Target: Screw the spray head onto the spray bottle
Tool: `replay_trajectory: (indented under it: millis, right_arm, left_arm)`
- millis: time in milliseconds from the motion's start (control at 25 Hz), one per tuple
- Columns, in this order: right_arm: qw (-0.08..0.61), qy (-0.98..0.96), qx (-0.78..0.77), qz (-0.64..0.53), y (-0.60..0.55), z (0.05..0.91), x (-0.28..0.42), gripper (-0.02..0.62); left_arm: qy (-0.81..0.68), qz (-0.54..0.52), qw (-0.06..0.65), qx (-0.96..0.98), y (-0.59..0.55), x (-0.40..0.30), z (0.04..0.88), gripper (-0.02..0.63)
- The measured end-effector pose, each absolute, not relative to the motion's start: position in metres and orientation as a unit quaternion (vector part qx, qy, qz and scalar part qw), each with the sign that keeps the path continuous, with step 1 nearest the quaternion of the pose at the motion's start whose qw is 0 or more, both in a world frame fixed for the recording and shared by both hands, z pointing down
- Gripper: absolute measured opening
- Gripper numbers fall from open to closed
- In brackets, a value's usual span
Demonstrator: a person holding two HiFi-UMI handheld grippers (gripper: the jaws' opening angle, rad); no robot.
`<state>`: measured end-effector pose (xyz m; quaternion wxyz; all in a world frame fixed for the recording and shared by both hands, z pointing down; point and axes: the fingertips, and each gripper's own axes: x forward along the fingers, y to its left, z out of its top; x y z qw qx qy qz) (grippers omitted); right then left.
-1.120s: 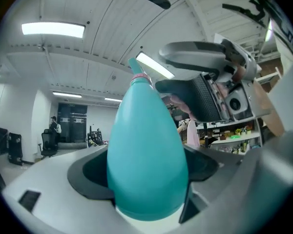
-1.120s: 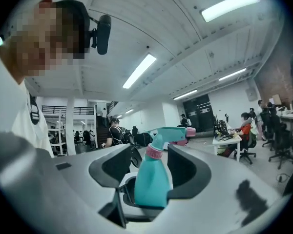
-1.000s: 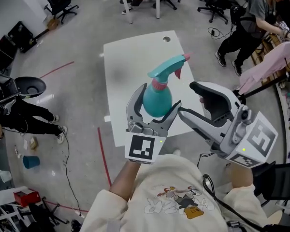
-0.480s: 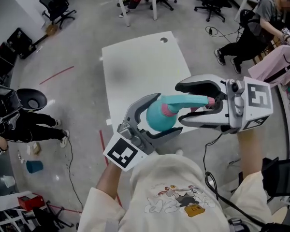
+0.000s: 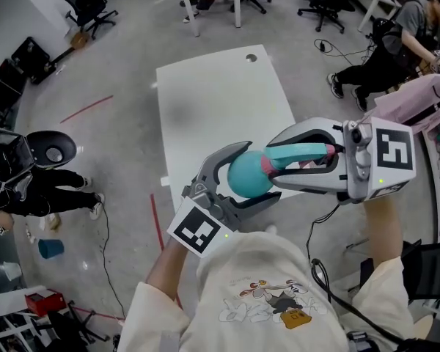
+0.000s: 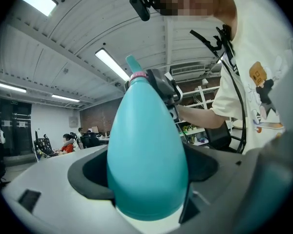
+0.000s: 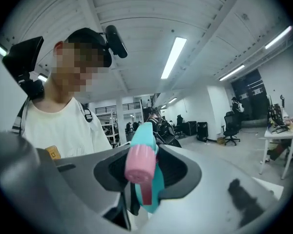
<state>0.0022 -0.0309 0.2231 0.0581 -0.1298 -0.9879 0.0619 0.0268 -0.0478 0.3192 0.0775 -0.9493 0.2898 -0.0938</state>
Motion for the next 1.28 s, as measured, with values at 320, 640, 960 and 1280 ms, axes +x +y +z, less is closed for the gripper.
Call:
replay_trajectory:
  millis: [320, 640, 960, 1280]
  right_arm:
    - [0.147, -0.979, -0.138, 0.013, -0.033, 0.229, 0.005, 0.135]
    - [0.205, -0.966, -0.155, 0.006, -0.034, 0.234, 0.009, 0.134]
    - [0.196, -0.979, -0.048, 0.027, -0.061, 0.239, 0.001, 0.135]
    - [0.144, -0.984, 0.088, 0.048, -0.074, 0.237, -0.015, 0.133]
  left_arm:
    - [0.257, -0.129, 0.039, -0.957, -0.047, 0.033, 0.327, 0.425]
    - [0.25, -0.172, 0.044, -0.952, -0.048, 0.033, 0.329, 0.425]
    - [0.401, -0.199, 0.051, -0.893, -0.077, 0.015, 0.334, 0.425]
    - [0.554, -0.175, 0.064, -0.812, -0.093, -0.01, 0.332, 0.425]
